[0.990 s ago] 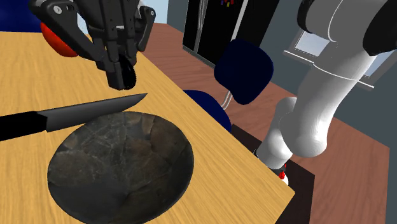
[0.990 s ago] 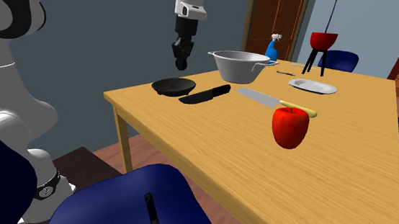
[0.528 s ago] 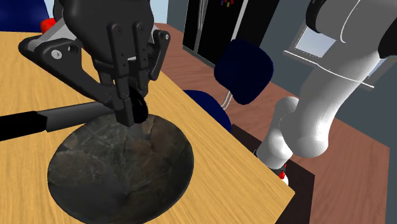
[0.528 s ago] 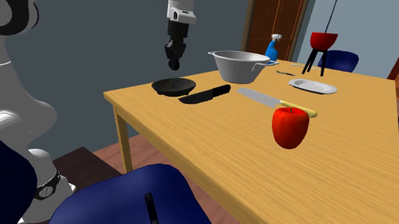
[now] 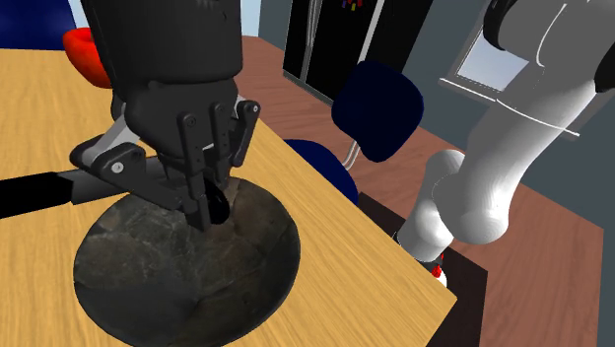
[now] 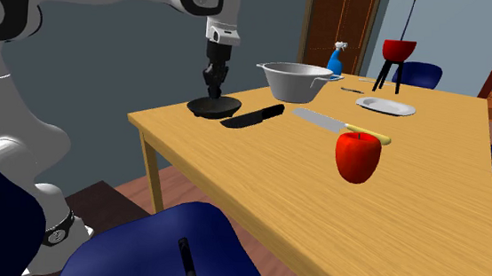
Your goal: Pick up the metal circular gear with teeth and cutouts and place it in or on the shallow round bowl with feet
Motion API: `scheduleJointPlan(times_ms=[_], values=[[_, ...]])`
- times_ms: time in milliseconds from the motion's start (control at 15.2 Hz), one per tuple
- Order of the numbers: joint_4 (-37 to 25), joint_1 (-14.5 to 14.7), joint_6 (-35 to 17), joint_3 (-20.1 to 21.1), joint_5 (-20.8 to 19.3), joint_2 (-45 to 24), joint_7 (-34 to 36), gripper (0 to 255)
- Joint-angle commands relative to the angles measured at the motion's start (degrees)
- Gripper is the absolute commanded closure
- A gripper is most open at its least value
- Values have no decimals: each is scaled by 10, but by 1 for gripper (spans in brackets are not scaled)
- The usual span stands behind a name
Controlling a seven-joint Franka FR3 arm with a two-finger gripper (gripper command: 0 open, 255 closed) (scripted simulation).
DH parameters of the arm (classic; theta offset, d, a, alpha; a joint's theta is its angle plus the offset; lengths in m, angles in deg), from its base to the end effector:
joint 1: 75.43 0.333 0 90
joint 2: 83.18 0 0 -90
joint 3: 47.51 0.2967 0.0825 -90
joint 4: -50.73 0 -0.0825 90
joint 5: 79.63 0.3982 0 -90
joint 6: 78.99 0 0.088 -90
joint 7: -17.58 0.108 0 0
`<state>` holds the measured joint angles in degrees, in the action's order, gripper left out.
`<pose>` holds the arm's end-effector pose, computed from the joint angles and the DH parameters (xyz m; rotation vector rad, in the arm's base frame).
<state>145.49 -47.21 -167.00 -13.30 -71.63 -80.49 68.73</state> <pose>0.2360 0.4991 0.5835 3.1155 0.3042 -0.2163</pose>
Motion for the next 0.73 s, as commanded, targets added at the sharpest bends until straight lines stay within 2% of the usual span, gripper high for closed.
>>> scheduleJointPlan(times_ms=[0, 528, 594, 660], values=[[20, 0, -17, 0, 2, 4, -3, 255], [28, 0, -23, -1, 3, 5, -4, 255], [28, 0, -23, -1, 3, 5, -4, 0], [28, 0, -23, -1, 3, 5, -4, 0]])
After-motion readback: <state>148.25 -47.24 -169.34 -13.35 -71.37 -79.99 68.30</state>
